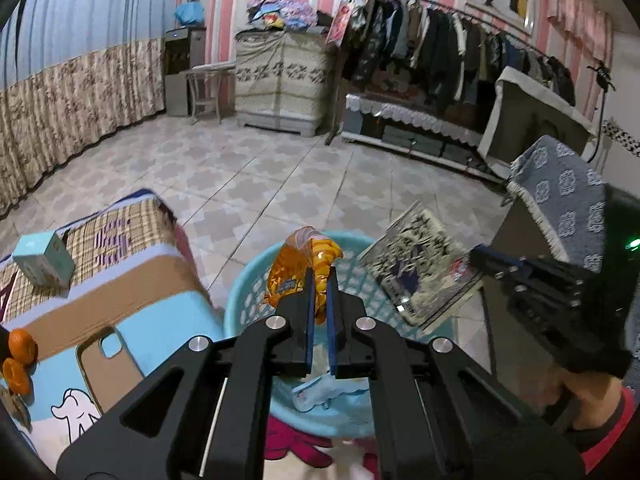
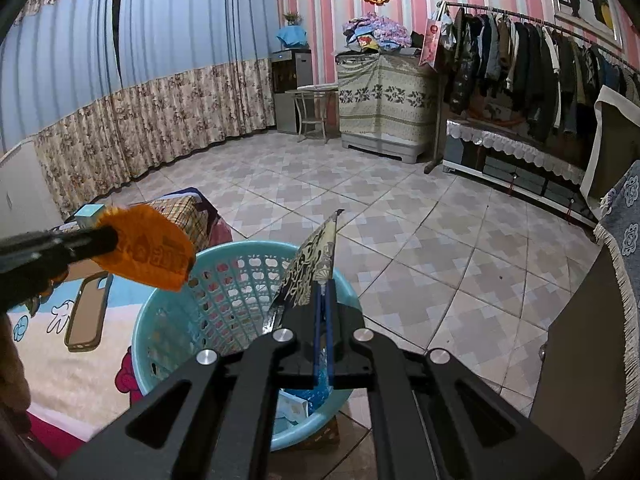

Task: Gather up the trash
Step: 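Carry both packets over the blue basket while both tools open to drop them, then move both open tools back over the items on the bed, then grasp the brown crumpled paper with the left tool while the right tool grasps the orange peel, then carry the brown paper and orange peel over the blue basket with both tools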

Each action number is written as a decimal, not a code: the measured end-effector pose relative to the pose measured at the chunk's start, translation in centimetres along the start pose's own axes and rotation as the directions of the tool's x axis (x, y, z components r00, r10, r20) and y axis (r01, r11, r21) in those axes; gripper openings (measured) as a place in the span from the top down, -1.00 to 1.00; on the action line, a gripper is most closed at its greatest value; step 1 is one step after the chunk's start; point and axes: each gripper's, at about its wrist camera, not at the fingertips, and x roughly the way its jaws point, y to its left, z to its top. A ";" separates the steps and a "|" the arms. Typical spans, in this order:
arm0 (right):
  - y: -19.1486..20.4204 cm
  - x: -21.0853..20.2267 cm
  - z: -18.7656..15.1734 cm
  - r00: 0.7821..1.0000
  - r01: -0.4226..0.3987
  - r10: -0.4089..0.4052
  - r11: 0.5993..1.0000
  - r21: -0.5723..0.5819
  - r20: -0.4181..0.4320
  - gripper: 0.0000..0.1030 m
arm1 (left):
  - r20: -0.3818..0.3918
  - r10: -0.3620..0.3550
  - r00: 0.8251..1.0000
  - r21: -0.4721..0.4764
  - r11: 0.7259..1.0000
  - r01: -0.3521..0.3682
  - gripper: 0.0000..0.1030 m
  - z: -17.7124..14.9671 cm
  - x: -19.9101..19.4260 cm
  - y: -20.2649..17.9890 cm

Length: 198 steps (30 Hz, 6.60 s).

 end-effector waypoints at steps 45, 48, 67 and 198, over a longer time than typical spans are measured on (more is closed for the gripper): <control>7.2 3.9 -0.8 0.995 0.061 -0.065 0.997 -0.049 -0.075 -0.75 | 0.120 0.414 0.902 -0.159 0.905 -0.394 -0.89 -4.5 -12.7 13.4; 8.3 3.1 -0.5 0.997 0.059 -0.062 0.996 -0.062 -0.056 -0.75 | 0.132 0.432 0.892 -0.172 0.896 -0.409 -0.89 -4.9 -14.2 14.3; 21.3 -1.1 0.8 0.996 -0.069 0.076 0.988 -0.141 0.041 -0.78 | 0.125 0.554 0.823 -0.263 0.819 -0.510 -0.89 -8.9 -22.5 23.5; 36.4 2.2 -1.7 0.947 -0.319 0.288 0.893 -0.318 -0.143 0.30 | 0.026 0.557 0.830 -0.427 0.757 -0.495 0.14 -15.6 -22.4 34.4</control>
